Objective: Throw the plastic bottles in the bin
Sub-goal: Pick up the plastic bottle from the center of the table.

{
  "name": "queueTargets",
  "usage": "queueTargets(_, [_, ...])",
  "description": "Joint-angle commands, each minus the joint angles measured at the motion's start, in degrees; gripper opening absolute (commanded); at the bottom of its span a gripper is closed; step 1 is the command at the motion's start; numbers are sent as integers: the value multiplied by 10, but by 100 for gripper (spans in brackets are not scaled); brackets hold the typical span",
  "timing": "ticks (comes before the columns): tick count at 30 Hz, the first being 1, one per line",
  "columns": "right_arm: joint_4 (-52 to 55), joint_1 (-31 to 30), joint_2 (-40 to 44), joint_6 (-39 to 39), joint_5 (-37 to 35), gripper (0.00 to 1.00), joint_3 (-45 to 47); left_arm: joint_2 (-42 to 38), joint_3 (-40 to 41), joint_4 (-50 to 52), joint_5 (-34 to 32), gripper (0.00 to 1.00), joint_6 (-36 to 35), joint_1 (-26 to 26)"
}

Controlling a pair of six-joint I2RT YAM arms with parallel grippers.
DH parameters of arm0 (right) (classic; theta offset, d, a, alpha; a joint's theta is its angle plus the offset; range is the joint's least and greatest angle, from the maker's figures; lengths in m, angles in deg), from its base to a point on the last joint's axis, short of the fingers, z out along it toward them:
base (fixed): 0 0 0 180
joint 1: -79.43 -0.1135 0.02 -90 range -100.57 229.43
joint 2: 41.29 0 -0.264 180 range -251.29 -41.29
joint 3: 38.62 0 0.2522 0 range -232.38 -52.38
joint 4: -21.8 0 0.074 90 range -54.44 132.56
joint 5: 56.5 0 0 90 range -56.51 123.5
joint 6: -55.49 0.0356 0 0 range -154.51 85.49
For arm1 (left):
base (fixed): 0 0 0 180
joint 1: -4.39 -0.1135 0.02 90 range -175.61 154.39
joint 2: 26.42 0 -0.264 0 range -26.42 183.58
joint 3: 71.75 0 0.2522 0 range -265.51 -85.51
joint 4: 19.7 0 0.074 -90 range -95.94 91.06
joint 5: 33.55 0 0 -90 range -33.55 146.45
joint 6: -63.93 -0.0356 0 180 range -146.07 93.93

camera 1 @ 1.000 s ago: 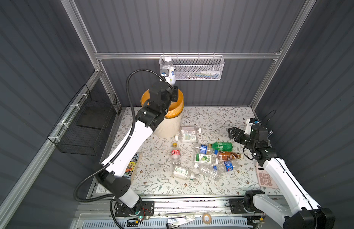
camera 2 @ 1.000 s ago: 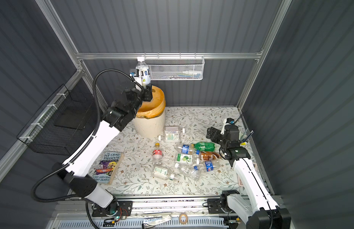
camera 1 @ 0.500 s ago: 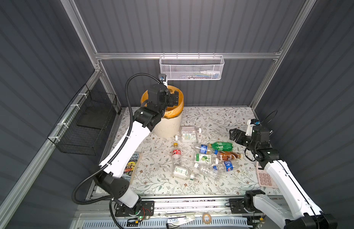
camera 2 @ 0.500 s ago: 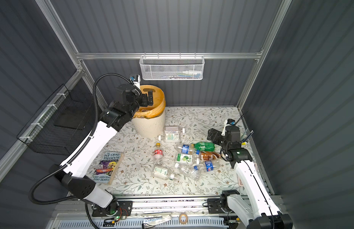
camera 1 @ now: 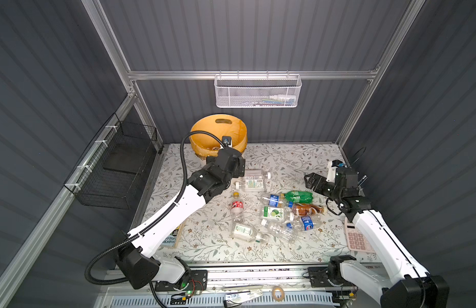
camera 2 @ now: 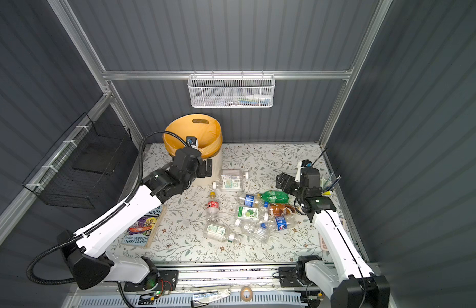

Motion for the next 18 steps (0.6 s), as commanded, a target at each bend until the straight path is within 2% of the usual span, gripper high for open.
queueTargets(1, [-8,-2,-3,4,0,99,-16,-9,49,102,12,100,123,24])
queueTargets(5, [-8,-2,-7,4,-5,99,-16,14,97,137,32,100,192,61])
queueTargets(8, [-7,-2,-11,5,-4,99,-16,36,121,136,52,100,213,69])
queueTargets(18, [-3,-2,-3,4,-10,99,-6,131,160,66,109,100,218,69])
